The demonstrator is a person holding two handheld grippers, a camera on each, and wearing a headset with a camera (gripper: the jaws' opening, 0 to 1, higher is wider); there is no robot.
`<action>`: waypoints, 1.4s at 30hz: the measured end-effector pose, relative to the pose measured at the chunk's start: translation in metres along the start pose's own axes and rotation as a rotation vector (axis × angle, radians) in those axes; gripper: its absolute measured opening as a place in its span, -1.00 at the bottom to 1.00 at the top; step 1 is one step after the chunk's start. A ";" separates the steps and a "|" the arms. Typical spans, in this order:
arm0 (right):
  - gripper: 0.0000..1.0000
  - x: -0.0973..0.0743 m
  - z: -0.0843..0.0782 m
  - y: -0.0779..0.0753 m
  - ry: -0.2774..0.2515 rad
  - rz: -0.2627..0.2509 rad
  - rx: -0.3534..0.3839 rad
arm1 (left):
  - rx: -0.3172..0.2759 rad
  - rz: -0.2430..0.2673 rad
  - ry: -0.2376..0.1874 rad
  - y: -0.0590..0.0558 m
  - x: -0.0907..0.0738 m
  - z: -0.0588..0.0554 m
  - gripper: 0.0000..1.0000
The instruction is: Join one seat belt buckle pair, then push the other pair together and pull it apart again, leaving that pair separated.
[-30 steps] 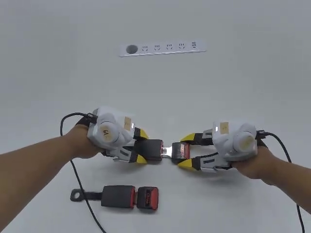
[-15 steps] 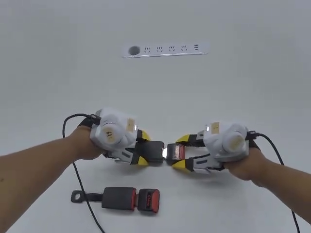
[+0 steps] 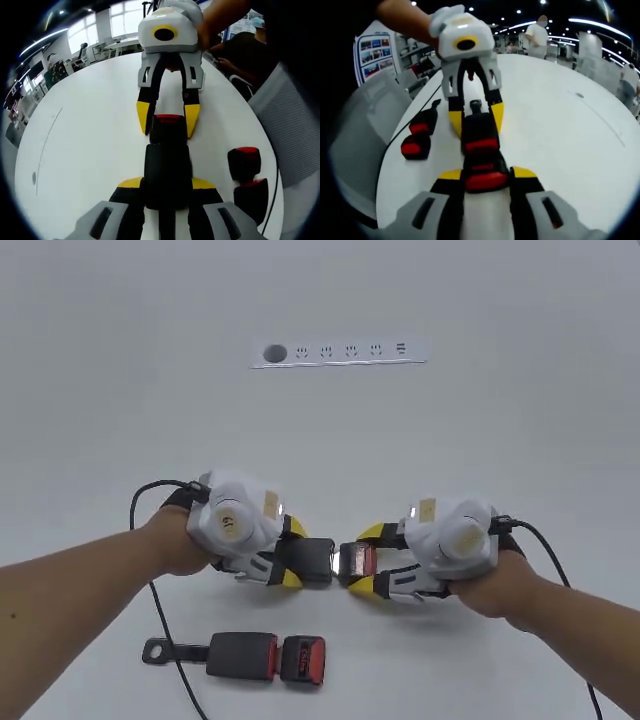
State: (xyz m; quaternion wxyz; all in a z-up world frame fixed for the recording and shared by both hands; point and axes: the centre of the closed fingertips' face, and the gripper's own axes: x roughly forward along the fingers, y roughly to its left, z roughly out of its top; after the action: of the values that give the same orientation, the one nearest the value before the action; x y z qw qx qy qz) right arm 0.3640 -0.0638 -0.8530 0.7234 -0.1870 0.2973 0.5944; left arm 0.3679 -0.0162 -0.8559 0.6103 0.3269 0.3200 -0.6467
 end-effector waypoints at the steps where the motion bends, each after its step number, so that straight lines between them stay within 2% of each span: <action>1: -0.31 0.000 0.000 -0.001 0.001 -0.001 0.000 | -0.001 0.000 0.000 0.000 0.000 0.000 -0.33; 28: -0.31 0.002 -0.001 -0.002 0.041 -0.022 -0.016 | -0.017 0.001 0.006 0.000 0.000 -0.002 -0.32; 32: -0.31 0.002 -0.001 -0.002 0.041 -0.025 -0.015 | -0.007 -0.007 0.019 0.000 0.000 -0.002 -0.32; 42: -0.30 0.002 -0.001 -0.002 0.049 -0.028 -0.017 | -0.025 -0.001 0.020 0.000 0.000 -0.001 -0.32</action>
State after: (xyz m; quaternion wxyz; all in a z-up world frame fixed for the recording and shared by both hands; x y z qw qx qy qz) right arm 0.3656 -0.0637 -0.8552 0.7226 -0.2119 0.3073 0.5818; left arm 0.3678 -0.0149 -0.8567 0.6109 0.3255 0.3340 -0.6397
